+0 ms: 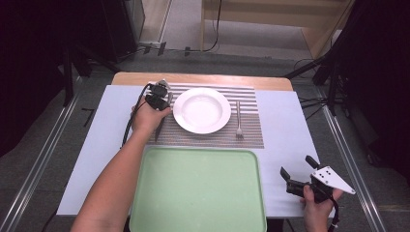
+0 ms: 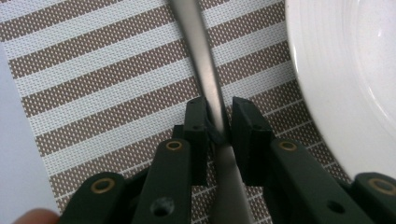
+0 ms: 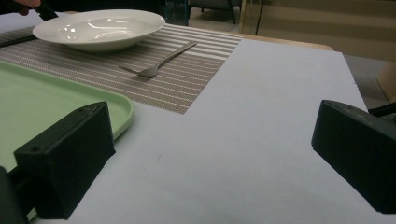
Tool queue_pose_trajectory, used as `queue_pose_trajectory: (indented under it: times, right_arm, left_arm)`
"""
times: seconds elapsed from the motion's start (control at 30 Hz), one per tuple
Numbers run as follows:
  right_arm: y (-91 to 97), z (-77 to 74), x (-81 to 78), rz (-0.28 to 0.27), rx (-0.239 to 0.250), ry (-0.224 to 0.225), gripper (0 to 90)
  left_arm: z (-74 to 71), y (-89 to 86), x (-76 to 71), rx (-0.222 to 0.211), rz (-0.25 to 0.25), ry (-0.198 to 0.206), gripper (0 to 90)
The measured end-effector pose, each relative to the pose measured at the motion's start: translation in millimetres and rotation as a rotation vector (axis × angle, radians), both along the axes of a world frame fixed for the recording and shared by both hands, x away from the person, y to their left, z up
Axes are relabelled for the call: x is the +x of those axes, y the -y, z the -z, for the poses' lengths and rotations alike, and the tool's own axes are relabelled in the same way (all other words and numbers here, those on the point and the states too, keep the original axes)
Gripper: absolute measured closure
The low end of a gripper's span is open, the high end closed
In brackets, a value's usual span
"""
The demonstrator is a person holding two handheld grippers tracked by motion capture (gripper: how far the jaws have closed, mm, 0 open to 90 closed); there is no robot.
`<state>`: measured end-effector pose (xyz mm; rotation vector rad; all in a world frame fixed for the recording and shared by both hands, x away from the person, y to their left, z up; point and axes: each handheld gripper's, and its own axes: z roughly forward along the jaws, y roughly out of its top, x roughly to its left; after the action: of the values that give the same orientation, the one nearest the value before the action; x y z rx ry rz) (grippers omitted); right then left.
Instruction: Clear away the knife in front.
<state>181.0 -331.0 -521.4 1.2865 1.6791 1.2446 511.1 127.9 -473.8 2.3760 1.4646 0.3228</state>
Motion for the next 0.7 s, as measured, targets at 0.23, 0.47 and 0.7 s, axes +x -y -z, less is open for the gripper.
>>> queue_pose_trajectory:
  times: [0.23,0.47,0.7]
  right_arm:
    - [1.2,0.3,1.6,0.000,-0.017,0.017,0.0]
    - [1.7,0.4,2.0,0.001,-0.018,0.017,0.0]
    - [1.5,0.2,1.2,-0.002,-0.008,0.007,0.0]
  left_arm:
    - [0.0,-8.1,4.9,-0.071,-0.027,-0.039,78.0]
    - [0.6,-11.6,5.5,-0.090,-0.007,-0.042,78.0]
    - [0.4,-9.4,3.1,-0.067,0.009,-0.022,78.7]
